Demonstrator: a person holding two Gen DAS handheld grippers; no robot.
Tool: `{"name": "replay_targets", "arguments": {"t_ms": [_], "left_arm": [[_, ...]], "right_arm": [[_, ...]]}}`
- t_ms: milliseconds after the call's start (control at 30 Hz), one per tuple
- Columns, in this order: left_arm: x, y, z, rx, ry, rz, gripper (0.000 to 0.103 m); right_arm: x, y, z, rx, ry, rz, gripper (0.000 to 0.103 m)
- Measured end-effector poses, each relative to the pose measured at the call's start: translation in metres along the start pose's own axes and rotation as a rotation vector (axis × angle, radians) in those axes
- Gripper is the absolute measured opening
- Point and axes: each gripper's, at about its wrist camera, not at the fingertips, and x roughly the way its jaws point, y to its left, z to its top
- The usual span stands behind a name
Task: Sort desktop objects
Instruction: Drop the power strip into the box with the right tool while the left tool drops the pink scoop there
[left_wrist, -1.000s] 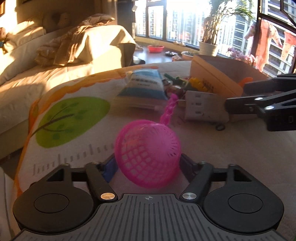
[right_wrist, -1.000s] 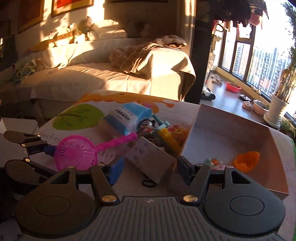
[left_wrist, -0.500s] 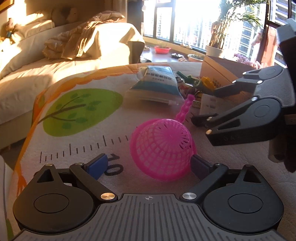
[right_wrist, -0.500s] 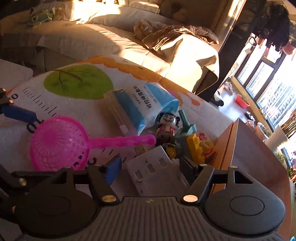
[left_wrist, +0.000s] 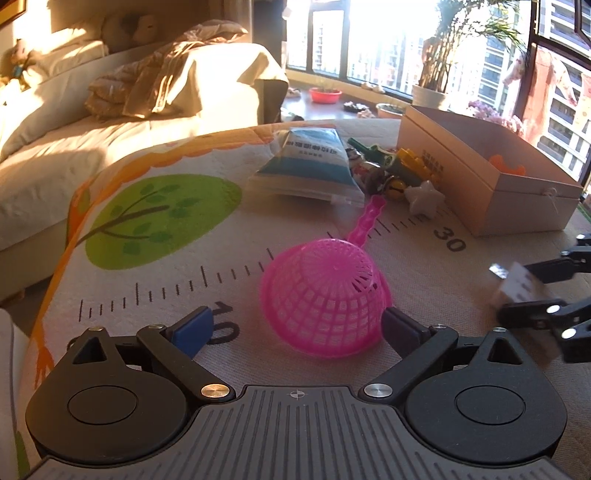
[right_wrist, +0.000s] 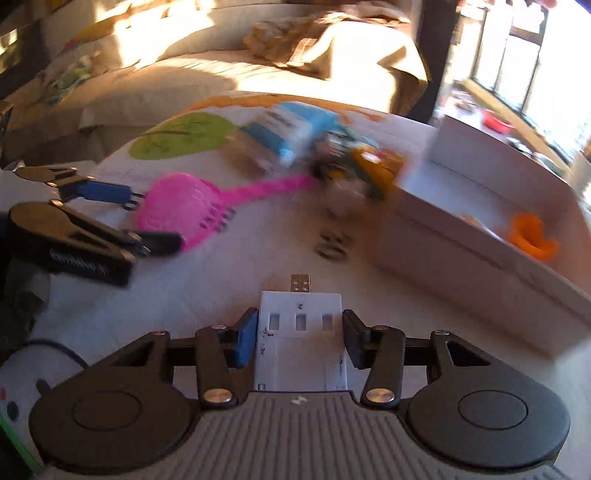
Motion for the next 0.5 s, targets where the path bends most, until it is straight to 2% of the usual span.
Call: {"name": "replay_targets", "arguments": {"t_ms": [133, 267, 400, 500], "left_arm": [[-0.002, -0.009, 0.000, 0.028, -0.007, 0.010, 0.100], [-0.005, -0.021, 0.002, 0.075, -0.037, 0.031, 0.100], [-0.004, -0.035, 0.004, 0.120, -0.028, -0.023, 0.100], [-0.008, -0.051, 0.005, 0.169, -0.026, -0.096, 0.100]], "right_arm": [[-0.013, -0.023, -0.017, 0.108, -0.007, -0.048, 0.050], [-0.019, -0.037, -0.032, 0.189, -0.037, -0.076, 0.061], [-0.025, -0.038, -0.042, 0.213, -0.074, -0.067, 0.063], [-0.028, -0.035, -0.048, 0.210, -0.095, -0.050, 0.065]]}}
